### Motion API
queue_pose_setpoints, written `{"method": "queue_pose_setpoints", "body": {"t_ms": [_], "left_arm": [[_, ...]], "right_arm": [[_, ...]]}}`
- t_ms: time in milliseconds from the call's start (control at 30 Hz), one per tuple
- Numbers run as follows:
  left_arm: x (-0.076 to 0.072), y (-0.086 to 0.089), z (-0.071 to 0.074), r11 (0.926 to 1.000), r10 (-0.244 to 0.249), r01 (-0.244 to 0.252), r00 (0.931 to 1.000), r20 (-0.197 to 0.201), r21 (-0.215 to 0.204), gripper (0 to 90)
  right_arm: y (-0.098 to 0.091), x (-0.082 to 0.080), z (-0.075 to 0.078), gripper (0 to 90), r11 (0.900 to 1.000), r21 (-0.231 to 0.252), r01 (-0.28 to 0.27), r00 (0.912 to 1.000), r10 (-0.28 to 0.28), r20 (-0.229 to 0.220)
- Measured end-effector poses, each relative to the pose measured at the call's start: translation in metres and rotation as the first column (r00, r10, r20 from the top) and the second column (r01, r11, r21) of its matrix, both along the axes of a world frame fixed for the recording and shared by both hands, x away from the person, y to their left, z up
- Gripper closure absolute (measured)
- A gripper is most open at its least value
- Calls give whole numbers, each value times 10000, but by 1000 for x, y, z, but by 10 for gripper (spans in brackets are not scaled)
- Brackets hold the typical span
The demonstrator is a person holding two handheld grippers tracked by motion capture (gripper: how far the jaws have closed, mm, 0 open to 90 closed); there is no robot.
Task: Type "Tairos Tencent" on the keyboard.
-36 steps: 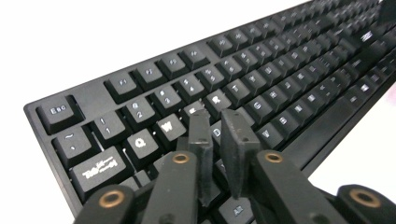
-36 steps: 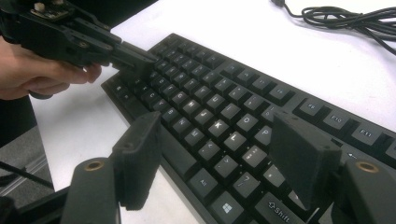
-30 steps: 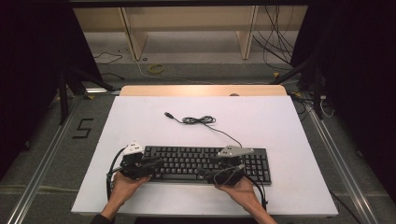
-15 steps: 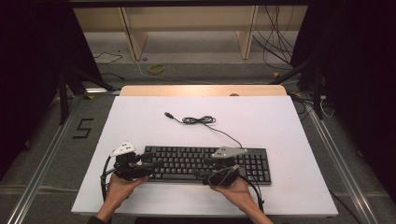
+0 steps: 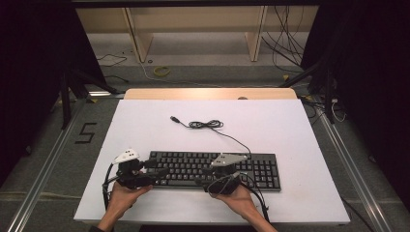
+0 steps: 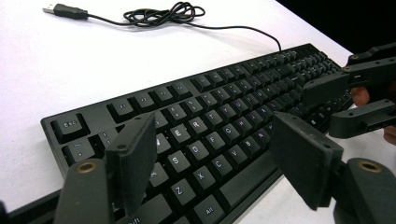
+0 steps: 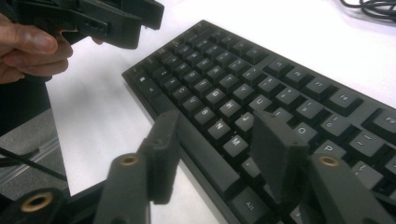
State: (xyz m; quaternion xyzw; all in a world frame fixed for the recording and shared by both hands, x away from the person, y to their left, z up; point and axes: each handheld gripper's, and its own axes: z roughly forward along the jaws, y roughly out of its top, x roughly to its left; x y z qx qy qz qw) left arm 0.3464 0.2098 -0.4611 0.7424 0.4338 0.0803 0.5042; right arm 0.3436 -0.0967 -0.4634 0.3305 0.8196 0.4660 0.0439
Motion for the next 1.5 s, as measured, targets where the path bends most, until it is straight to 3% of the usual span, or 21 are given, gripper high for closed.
{"method": "queue_pose_setpoints", "body": {"t_ms": [533, 733, 1233, 1500], "left_arm": [[-7, 4, 1, 10000, 6, -6, 10000, 57, -31, 286], [-9, 5, 0, 10000, 3, -3, 10000, 47, -37, 282], [-12, 7, 0, 10000, 42, -42, 10000, 80, -44, 279], [-12, 8, 0, 10000, 29, -28, 10000, 54, -18, 278]], "right_arm": [[18, 2, -7, 831, 9981, -409, -467, 9989, 467, -19], [22, 3, -11, 899, 9966, -618, -545, 9985, 542, -64], [29, 5, -16, 900, 9940, -907, -606, 9981, 600, -102], [32, 5, -23, 900, 9900, -1288, -573, 9983, 562, -123]]}}
